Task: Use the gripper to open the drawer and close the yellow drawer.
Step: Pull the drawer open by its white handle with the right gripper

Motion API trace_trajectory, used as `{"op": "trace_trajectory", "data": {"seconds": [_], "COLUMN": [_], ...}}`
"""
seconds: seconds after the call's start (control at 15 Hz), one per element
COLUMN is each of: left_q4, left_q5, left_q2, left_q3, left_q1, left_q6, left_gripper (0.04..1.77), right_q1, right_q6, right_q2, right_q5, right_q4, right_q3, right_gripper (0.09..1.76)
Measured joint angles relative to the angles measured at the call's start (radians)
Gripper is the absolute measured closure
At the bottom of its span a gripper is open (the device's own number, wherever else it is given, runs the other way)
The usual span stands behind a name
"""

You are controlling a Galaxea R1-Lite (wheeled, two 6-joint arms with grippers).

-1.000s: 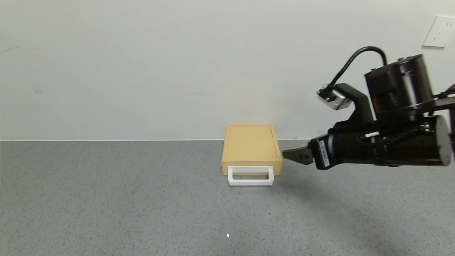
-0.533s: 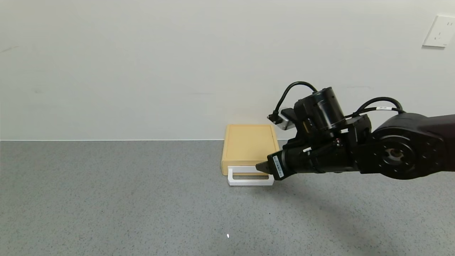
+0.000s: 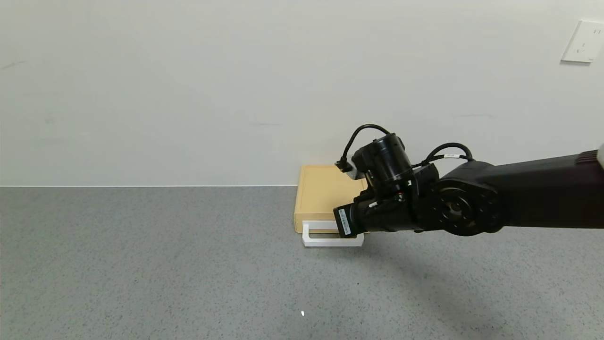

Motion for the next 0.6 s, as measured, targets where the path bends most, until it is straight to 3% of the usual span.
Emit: {"op": "trace_trajectory", "data": {"seconds": [0.6], "left_q4": [0.000], "left_q5": [0.001], "left_q2": [0.000], "left_q3": [0.000], "left_q1": [0.000], "left_q6": [0.000], "left_gripper": [0.09], "right_q1": [-0.003], "right_q6": [0.092], "right_q2": [0.127], "right_q5": [0.010], "right_q4": [-0.022], "right_q3": [-0.046], "right_gripper": [1.73]}}
